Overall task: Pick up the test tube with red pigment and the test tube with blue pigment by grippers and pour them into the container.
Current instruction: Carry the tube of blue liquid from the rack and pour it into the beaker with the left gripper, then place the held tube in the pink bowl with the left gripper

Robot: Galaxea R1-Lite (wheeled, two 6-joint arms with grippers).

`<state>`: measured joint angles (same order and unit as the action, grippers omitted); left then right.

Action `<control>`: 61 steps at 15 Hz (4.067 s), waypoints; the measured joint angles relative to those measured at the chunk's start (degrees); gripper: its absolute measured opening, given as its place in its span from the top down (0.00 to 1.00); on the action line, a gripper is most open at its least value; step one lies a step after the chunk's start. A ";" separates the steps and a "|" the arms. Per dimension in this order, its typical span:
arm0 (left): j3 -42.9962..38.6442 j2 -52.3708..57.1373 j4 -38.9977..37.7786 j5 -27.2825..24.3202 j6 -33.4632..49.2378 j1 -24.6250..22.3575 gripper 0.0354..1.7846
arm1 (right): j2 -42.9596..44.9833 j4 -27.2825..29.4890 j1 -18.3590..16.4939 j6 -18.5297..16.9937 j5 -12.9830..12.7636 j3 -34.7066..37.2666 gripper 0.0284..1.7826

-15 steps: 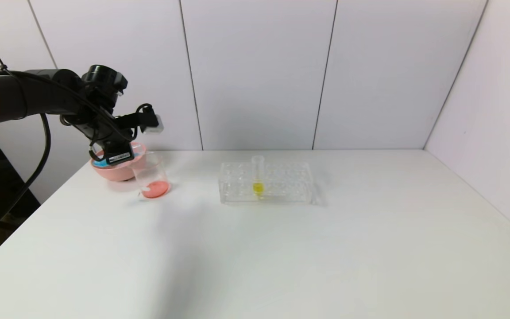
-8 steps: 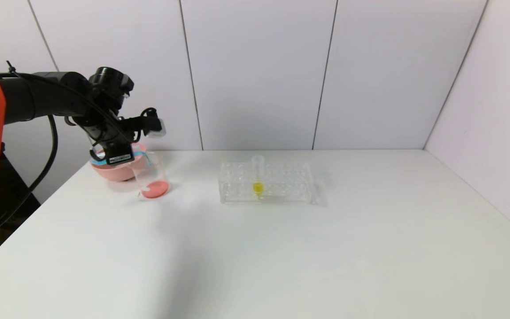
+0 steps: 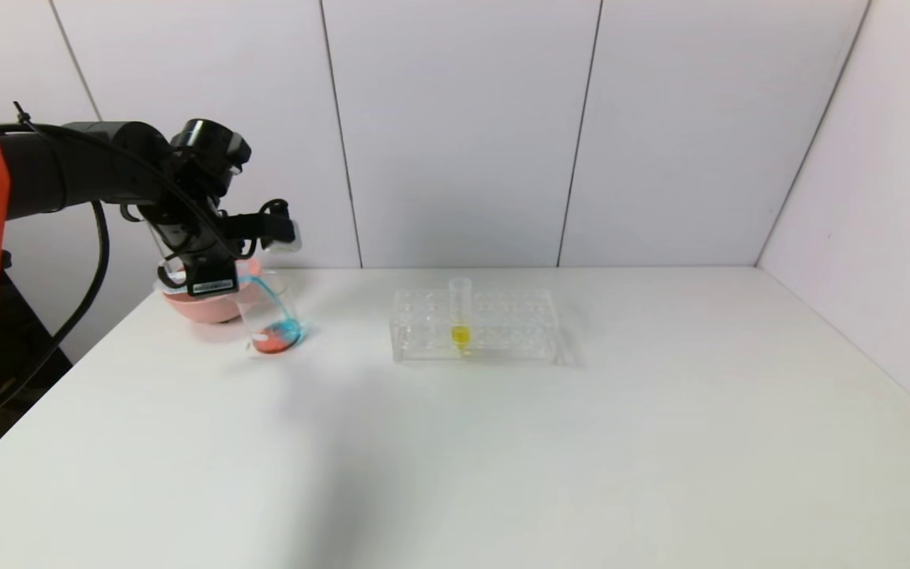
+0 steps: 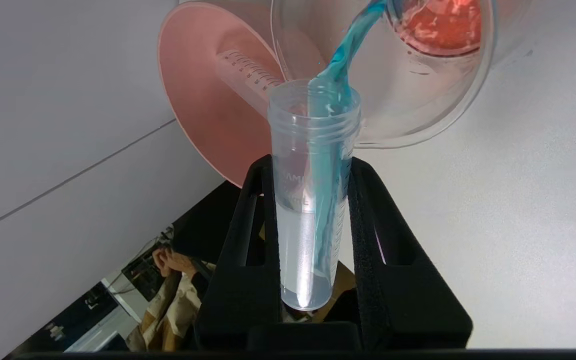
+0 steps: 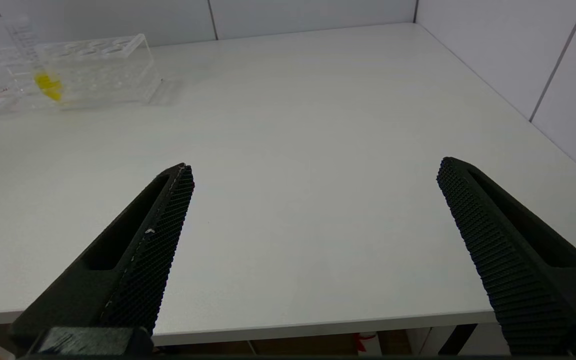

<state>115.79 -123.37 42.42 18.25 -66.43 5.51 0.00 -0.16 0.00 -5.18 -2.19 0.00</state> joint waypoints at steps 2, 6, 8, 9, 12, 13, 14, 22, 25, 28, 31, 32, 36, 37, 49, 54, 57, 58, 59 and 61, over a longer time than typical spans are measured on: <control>0.00 0.40 1.17 1.12 -0.24 0.39 0.78 | 0.00 0.00 0.00 0.00 0.00 0.00 0.00; 0.04 1.16 2.12 4.57 -1.35 1.27 0.78 | 0.00 0.00 0.00 0.01 0.00 0.00 0.00; 0.06 1.49 2.34 6.58 -2.10 1.62 0.78 | 0.00 0.00 0.00 0.00 0.00 0.00 0.00; 0.06 1.67 2.89 7.94 -2.32 1.87 0.78 | 0.00 0.00 0.00 0.01 0.00 0.00 0.00; 0.04 1.93 2.41 8.29 -2.26 2.34 0.78 | 0.00 0.00 0.00 0.00 0.00 0.00 0.00; -0.02 1.95 1.82 7.35 -1.65 2.36 0.78 | 0.00 0.00 0.00 0.01 0.00 0.00 0.00; -0.29 2.06 0.82 5.51 -0.96 2.36 0.78 | 0.00 0.00 0.00 0.00 0.02 0.00 0.00; -4.64 5.89 -10.84 -8.36 36.44 1.34 0.78 | 0.00 0.00 0.00 0.01 0.00 0.00 0.00; -17.27 9.97 -24.93 -8.33 52.68 0.85 0.78 | 0.00 0.00 0.00 0.00 0.00 0.00 0.00; -36.88 15.07 -47.21 -7.45 58.20 -0.39 0.78 | 0.00 0.00 0.00 0.00 0.00 0.00 0.00; -57.80 20.33 -72.40 -5.44 59.93 -2.12 0.78 | 0.00 0.00 0.00 -0.02 0.00 0.00 0.00; -64.44 21.77 -80.74 -5.02 60.59 -2.86 0.78 | 0.00 0.00 0.00 -0.02 0.00 0.00 0.00; -86.76 25.21 -113.29 -4.06 63.12 -5.27 0.78 | 0.00 0.00 0.00 0.01 0.00 0.00 0.00; -90.47 25.14 -120.74 -3.93 63.98 -5.62 0.78 | 0.00 0.00 0.00 0.01 0.00 0.00 0.00; -65.34 5.36 -123.17 -4.63 66.12 -9.62 0.78 | 0.00 0.00 0.00 0.01 0.00 0.00 0.00; -50.13 -0.83 -106.81 -4.80 68.63 -10.41 0.78 | 0.00 0.02 0.00 0.00 0.00 0.00 0.00; -47.60 -2.13 -104.28 -4.69 68.82 -10.33 0.78 | 0.00 0.00 0.00 -0.02 0.00 0.00 0.00; -47.57 -2.32 -104.38 -4.61 68.82 -10.33 0.78 | 0.00 0.00 0.00 0.00 0.00 0.00 0.00; -47.60 -2.43 -104.69 -4.56 68.84 -10.33 0.77 | 0.00 0.00 0.00 -0.02 0.00 0.00 0.00; -48.04 -2.51 -105.20 -4.56 68.84 -10.33 0.73 | 0.00 0.00 0.00 0.01 0.00 0.00 0.00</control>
<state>67.74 -125.88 -62.78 13.69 2.41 -4.82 0.00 -0.16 0.00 -5.17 -2.19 0.00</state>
